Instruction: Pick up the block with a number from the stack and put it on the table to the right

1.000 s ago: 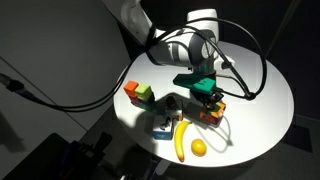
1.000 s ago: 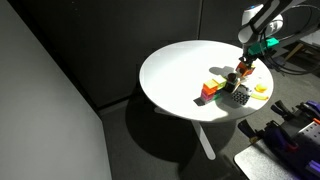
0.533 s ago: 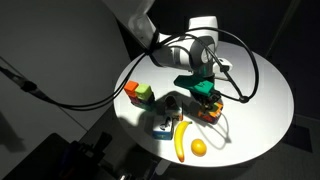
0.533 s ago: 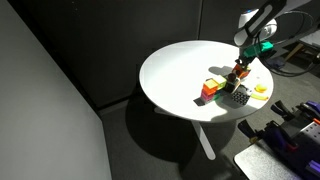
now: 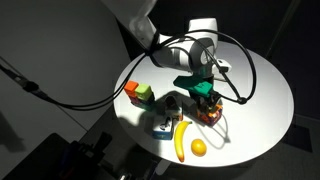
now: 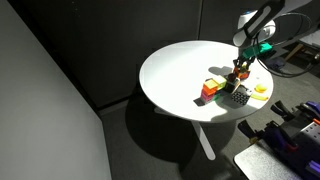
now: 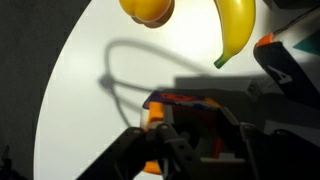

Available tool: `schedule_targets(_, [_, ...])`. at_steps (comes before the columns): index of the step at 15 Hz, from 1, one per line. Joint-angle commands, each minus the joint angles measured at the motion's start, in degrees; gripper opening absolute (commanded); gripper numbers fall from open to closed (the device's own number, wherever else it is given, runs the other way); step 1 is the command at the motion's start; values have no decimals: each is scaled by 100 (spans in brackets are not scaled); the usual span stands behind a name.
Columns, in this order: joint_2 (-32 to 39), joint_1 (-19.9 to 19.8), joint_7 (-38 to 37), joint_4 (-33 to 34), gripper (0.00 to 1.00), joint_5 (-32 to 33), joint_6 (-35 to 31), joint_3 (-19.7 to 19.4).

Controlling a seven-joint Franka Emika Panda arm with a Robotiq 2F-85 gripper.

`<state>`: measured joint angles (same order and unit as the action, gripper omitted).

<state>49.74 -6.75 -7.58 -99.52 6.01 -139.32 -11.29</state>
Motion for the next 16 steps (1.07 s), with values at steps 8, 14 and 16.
schedule_targets(8, [-818,158,90,-641,100,-39,73,215])
schedule_targets(14, [-1460,395,61,-1218,100,47,147,223])
schedule_targets(16, [-1692,454,111,-1433,100,71,293,250])
